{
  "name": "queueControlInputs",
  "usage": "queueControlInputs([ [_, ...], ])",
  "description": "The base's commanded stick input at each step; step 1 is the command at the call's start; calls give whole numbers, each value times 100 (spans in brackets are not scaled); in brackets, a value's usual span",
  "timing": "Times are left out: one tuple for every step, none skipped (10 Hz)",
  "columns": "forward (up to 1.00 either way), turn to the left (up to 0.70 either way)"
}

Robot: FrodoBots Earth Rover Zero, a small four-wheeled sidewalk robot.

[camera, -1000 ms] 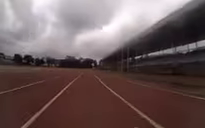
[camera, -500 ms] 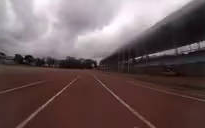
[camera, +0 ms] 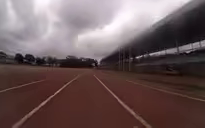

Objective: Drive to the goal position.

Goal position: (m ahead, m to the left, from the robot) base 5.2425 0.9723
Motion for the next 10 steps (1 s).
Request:
queueControlInputs([
  [70,0],
  [70,0],
  [70,0],
  [70,0],
  [70,0],
  [70,0],
  [70,0],
  [70,0],
  [70,0],
  [70,0],
])
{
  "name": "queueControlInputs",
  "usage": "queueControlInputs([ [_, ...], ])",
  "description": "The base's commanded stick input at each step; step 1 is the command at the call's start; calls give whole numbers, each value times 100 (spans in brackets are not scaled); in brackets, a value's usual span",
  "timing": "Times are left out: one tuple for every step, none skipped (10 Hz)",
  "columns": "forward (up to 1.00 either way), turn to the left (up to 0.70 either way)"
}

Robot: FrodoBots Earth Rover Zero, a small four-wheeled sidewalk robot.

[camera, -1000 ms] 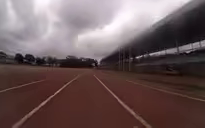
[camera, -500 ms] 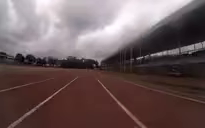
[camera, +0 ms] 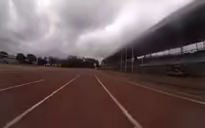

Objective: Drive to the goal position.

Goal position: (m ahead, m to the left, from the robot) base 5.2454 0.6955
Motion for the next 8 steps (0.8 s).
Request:
queueControlInputs([
  [70,0],
  [70,0],
  [70,0],
  [70,0],
  [70,0],
  [70,0],
  [70,0],
  [70,0],
])
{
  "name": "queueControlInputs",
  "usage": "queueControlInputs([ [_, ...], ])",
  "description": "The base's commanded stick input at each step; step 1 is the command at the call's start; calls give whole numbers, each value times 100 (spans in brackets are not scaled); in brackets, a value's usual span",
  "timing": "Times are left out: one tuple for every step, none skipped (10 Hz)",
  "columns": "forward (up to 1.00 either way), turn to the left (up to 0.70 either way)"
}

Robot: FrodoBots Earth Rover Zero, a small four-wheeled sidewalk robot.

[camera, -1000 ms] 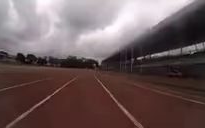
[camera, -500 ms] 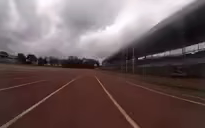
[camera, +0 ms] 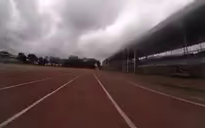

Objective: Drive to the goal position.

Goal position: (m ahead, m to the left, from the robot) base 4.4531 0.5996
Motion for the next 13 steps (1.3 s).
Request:
queueControlInputs([
  [70,0],
  [70,0],
  [70,0],
  [70,0],
  [70,0],
  [70,0],
  [70,0],
  [70,0],
  [70,0],
  [70,0],
  [70,0],
  [70,0],
  [70,0],
])
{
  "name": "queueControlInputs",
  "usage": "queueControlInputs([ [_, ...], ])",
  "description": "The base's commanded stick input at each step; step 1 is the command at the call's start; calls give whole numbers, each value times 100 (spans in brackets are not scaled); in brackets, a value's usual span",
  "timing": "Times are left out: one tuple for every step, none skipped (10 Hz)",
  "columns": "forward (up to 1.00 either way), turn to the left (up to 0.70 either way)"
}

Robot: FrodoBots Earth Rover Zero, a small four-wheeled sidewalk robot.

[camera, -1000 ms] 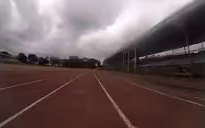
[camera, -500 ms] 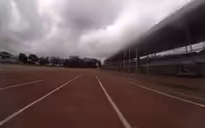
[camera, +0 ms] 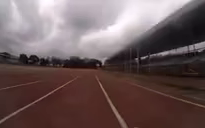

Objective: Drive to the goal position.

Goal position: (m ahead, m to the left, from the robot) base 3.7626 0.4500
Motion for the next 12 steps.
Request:
queueControlInputs([
  [70,0],
  [70,0],
  [70,0],
  [70,0],
  [70,0],
  [70,0],
  [70,0],
  [70,0],
  [70,0],
  [70,0],
  [70,0],
  [70,0],
])
